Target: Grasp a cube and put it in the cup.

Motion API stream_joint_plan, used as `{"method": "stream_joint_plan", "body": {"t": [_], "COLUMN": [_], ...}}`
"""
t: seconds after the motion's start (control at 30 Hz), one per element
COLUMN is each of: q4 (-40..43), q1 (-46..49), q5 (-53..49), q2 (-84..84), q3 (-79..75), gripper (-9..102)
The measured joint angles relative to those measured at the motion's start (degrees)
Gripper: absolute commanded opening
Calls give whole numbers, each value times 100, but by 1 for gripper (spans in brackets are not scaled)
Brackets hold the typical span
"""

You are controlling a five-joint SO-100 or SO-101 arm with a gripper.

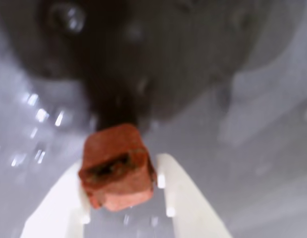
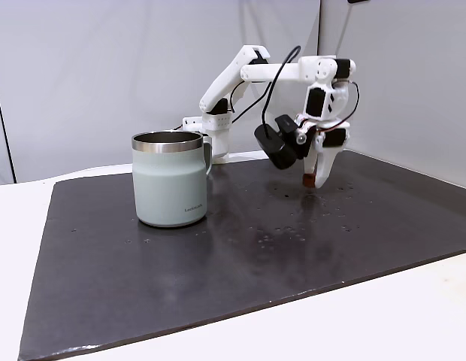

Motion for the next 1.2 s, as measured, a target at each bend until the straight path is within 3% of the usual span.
{"method": "stream_joint_plan", "body": {"t": [0.93,1.2], "q4": [281,281], "q1": [598,1459], "q5": [-272,-747], "q2": [3463,3753], "q3": [272,352], "gripper": [7,8]}}
